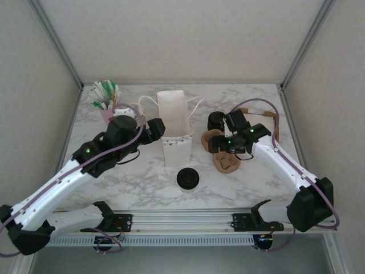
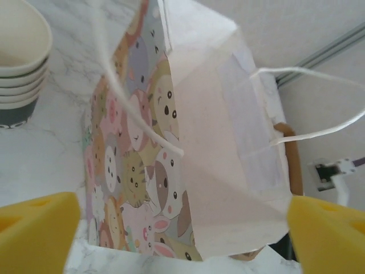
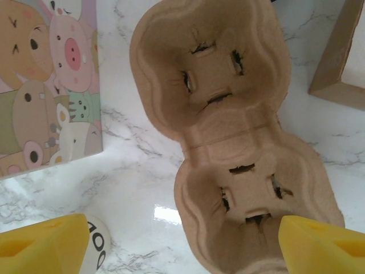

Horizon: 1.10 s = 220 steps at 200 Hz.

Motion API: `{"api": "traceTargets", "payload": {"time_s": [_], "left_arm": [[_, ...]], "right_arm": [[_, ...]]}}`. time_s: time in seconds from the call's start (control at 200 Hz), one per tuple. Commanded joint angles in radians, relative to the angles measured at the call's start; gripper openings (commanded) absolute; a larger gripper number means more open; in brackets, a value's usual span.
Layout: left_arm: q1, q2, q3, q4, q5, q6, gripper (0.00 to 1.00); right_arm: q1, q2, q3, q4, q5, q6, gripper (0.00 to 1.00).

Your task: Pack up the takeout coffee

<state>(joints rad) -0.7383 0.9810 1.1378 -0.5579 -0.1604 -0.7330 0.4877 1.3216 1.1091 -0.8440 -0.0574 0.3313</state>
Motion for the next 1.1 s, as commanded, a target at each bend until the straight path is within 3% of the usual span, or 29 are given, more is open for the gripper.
{"api": "traceTargets", "payload": {"time_s": [0.0,0.28,0.396,0.626,1.097], "left_arm": [[-0.006,-0.101,-0.065,0.049,-0.059,0.027,1.00],[-0.004,-0.237,-0.210,0.081,-0.069,0.055,1.00],[0.017,-0.232,-0.242,0.057,-0.095,0.048,1.00],[0.104,-0.240,-0.302,0.089,-0.029,0.050,1.00],[0.197,-0.239,-0.353,0.110,0.004,0.047,1.00]], "right_arm": [[-0.014,0.041,0.054,-0.054,-0.011,-0.054,0.85],[-0.020,0.165,0.138,-0.106,0.036,-0.136,0.81],[-0.020,0.194,0.143,-0.104,0.054,-0.171,0.79],[-0.022,0.260,0.174,-0.105,0.057,-0.191,0.68],[-0.022,0.355,0.198,-0.127,0.124,-0.159,0.63]]}}
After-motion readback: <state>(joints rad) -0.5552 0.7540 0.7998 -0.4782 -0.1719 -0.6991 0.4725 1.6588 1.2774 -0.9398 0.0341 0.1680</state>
